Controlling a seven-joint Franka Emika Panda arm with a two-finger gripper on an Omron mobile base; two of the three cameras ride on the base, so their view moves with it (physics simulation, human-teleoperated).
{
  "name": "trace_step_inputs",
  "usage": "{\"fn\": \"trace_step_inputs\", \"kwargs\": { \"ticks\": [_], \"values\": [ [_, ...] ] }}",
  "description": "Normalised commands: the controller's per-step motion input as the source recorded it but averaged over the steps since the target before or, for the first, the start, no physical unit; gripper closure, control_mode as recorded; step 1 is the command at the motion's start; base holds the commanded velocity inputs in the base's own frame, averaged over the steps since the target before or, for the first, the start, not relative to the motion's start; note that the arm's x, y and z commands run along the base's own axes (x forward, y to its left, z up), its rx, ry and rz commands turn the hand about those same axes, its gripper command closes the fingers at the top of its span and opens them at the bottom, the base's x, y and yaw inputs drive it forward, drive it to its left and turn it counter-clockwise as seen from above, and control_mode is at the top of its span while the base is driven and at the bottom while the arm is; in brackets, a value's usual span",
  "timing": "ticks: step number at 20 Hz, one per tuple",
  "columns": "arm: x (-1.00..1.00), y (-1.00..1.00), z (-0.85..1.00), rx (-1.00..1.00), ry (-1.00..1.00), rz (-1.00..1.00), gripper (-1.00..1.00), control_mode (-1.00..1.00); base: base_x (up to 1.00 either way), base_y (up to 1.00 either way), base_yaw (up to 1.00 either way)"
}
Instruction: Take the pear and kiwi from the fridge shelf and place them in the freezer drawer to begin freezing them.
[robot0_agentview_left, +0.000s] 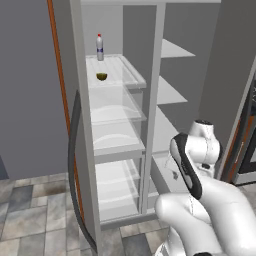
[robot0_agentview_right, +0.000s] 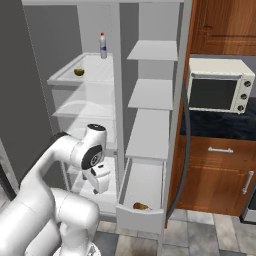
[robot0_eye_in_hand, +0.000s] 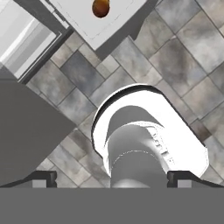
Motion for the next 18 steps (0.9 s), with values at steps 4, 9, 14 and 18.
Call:
{"fn": "trace_step_inputs", "kwargs": {
  "ticks": [4, 9, 14, 18],
  "values": [
    [0.01, 0.04, -0.06, -0.01, 0.03, 0.01, -1.00, -1.00, 0.00, 0.00, 0.00],
    [-0.02, 0.03, -0.24, 0.00, 0.00, 0.04, -1.00, -1.00, 0.00, 0.00, 0.00],
    [0.00, 0.14, -0.33, 0.00, 0.00, 0.17, -1.00, -1.00, 0.00, 0.00, 0.00],
    [0.00, 0.00, 0.00, 0.00, 0.00, 0.00, -1.00, 1.00, 0.24, 0.16, 0.21]
  ]
}}
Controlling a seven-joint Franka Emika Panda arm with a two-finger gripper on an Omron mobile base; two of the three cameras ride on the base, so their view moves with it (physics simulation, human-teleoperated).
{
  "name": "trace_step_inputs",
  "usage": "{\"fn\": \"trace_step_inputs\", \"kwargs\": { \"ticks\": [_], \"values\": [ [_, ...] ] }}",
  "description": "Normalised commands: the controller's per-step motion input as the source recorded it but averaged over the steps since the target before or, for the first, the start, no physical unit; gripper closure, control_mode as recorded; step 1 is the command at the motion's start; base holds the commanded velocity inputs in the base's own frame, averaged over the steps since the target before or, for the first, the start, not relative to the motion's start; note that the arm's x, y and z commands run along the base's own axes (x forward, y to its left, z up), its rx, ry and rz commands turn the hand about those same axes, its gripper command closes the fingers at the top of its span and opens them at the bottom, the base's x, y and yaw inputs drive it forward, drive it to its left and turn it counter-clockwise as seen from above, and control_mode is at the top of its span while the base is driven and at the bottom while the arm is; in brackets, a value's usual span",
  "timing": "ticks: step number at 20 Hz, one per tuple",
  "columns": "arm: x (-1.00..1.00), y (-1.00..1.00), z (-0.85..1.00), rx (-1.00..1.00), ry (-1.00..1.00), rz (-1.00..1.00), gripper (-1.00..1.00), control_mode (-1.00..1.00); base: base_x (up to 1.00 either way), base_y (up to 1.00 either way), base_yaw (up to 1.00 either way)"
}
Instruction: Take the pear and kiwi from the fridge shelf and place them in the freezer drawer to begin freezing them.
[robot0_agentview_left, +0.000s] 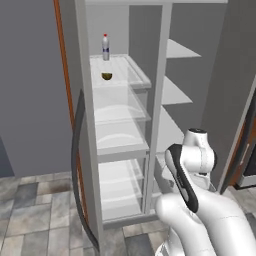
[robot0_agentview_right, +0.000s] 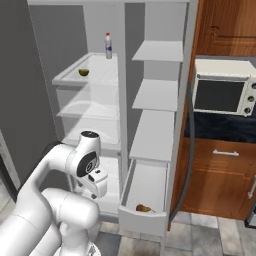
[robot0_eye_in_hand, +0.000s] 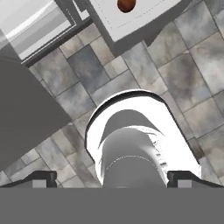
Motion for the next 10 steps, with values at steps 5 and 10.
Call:
{"fn": "trace_step_inputs", "kwargs": {
  "ticks": [5, 10],
  "values": [
    [0.00, 0.00, 0.00, 0.00, 0.00, 0.00, -1.00, 1.00, 0.44, 0.30, 0.20],
    [0.00, 0.00, 0.00, 0.00, 0.00, 0.00, -1.00, 1.00, 0.39, 0.32, 0.15]
  ]
}}
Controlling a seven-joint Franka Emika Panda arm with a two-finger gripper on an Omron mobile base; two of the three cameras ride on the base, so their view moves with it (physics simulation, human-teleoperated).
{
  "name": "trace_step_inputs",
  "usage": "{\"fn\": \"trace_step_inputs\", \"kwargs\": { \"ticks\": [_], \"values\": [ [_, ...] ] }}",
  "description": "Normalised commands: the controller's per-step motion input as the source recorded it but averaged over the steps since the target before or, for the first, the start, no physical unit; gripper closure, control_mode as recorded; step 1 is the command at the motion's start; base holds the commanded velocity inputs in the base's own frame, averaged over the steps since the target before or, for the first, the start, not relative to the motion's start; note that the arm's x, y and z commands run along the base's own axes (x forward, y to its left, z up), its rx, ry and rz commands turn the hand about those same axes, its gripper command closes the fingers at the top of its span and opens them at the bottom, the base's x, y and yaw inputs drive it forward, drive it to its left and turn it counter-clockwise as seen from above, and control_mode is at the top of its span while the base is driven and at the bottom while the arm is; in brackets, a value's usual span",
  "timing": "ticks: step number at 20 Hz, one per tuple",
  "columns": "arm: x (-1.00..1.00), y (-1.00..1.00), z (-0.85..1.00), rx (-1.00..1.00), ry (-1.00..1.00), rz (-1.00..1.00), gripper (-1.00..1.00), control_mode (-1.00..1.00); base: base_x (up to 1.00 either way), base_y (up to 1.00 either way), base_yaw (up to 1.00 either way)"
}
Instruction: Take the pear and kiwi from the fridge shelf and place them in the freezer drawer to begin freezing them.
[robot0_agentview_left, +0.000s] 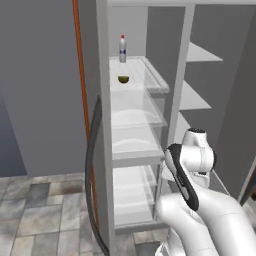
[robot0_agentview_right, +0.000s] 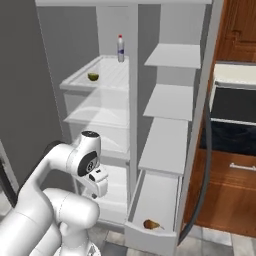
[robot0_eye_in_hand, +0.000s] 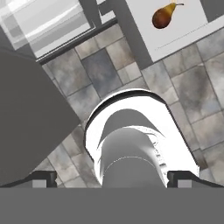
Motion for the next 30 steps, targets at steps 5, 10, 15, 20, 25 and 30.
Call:
{"fn": "trace_step_inputs", "kwargs": {
  "ticks": [5, 10, 15, 20, 25, 30],
  "values": [
    [0.00, 0.00, 0.00, 0.00, 0.00, 0.00, -1.00, 1.00, 0.36, 0.52, 0.09],
    [0.00, 0.00, 0.00, 0.00, 0.00, 0.00, -1.00, 1.00, 0.32, 0.43, 0.08],
    [0.00, 0.00, 0.00, 0.00, 0.00, 0.00, -1.00, 1.00, 0.38, 0.41, 0.05],
    [0.00, 0.00, 0.00, 0.00, 0.00, 0.00, -1.00, 1.00, 0.55, 0.27, 0.02],
    [0.00, 0.00, 0.00, 0.00, 0.00, 0.00, -1.00, 1.00, 0.82, 0.00, 0.06],
    [0.00, 0.00, 0.00, 0.00, 0.00, 0.00, -1.00, 1.00, 0.61, 0.00, 0.09]
  ]
}}
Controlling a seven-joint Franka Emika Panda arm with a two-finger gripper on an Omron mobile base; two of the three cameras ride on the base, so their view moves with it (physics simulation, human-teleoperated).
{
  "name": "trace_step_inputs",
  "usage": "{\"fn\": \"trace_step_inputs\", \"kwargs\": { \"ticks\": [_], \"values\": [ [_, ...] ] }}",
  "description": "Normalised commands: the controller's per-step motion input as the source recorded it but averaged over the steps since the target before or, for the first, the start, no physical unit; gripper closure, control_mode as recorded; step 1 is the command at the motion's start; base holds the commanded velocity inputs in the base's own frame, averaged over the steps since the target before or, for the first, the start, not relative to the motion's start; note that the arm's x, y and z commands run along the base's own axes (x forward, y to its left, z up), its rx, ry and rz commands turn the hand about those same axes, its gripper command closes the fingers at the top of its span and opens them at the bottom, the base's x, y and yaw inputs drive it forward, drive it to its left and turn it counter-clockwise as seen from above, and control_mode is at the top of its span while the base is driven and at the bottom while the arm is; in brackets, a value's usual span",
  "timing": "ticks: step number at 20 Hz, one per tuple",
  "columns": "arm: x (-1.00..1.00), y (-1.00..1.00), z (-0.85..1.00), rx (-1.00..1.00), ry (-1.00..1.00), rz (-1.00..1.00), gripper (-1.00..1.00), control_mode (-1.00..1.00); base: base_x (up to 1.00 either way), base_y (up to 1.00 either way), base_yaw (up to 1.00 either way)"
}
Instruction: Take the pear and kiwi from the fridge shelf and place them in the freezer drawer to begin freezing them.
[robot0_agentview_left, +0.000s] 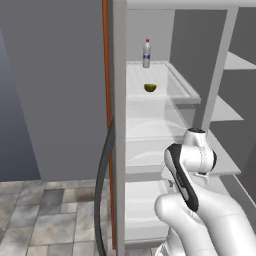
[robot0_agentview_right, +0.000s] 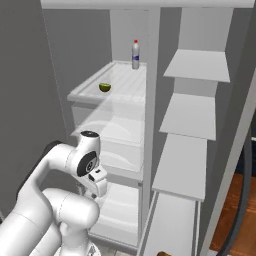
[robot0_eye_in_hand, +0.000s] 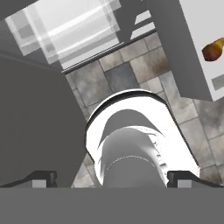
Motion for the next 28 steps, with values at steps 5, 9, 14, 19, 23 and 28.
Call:
{"fn": "trace_step_inputs", "kwargs": {
  "ticks": [5, 9, 14, 19, 23, 28],
  "values": [
    [0.00, 0.00, 0.12, 0.00, -0.06, 0.01, -1.00, -1.00, 0.03, 0.00, 0.06],
    [0.21, 0.00, 0.92, 0.00, -0.29, 0.06, -1.00, -1.00, 0.00, 0.00, 0.00],
    [0.49, 0.00, 1.00, 0.00, -0.30, 0.09, -1.00, -1.00, 0.00, 0.00, 0.00],
    [0.27, 0.00, 0.96, -0.01, -0.37, 0.07, -1.00, -1.00, 0.00, 0.00, 0.00],
    [0.04, 0.00, 0.98, -0.03, -0.34, 0.01, -1.00, -1.00, 0.00, 0.00, 0.00],
    [0.00, 0.00, 1.00, -0.05, -0.24, 0.00, -1.00, -1.00, 0.00, 0.00, 0.00]
  ]
}}
